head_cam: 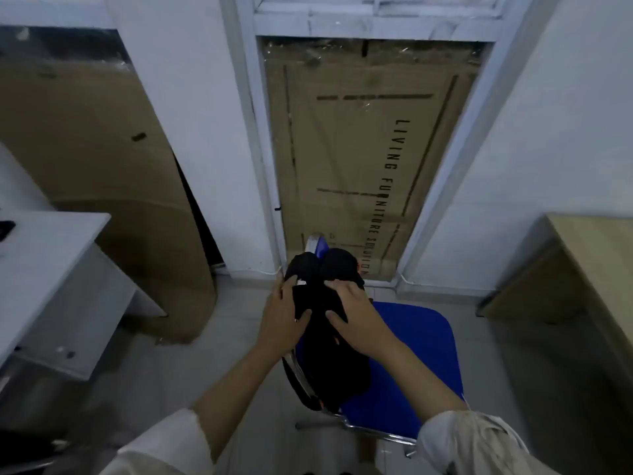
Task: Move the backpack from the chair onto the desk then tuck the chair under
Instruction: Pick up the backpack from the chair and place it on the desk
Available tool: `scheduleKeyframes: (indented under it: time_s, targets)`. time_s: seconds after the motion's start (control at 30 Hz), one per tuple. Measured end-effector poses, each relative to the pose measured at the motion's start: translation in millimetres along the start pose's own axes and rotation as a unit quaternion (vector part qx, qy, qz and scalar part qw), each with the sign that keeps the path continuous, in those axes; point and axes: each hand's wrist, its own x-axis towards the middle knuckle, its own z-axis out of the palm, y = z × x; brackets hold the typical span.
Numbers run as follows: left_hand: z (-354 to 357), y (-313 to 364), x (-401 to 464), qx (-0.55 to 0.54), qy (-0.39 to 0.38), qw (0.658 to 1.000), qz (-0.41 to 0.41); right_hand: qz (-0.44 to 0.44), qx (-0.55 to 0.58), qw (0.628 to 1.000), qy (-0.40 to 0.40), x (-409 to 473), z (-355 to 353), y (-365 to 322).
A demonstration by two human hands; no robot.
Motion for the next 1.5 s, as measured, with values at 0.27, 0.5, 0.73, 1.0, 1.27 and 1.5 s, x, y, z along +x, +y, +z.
scheduleKeyframes:
  time_s: [0.27, 0.5, 0.73, 1.0, 1.27, 1.5]
  targets:
    - [33, 13, 25, 0.036, 0.079, 0.993, -0.082, -0.071, -0.05, 0.996, -0.028, 77, -12, 20]
    - [38, 14, 30, 0.046, 0.12, 0.983, -0.132, -0.229, -0.116, 0.962, -0.092, 142, 10, 7]
    - [40, 17, 28, 0.038, 0.158, 0.974, -0.156, -0.286, -0.283, 0.884, -0.237, 187, 15, 21]
    - [41, 17, 29, 0.094, 0.151, 0.972, -0.156, -0.303, -0.322, 0.883, -0.157, 208, 0, 33]
    - [43, 17, 29, 0.12, 0.161, 0.968, -0.149, -0.307, -0.359, 0.88, -0.037, 200, -1, 41]
    - [43, 14, 29, 0.132, 0.163, 0.968, -0.141, -0.225, -0.309, 0.924, -0.025, 192, -23, 38]
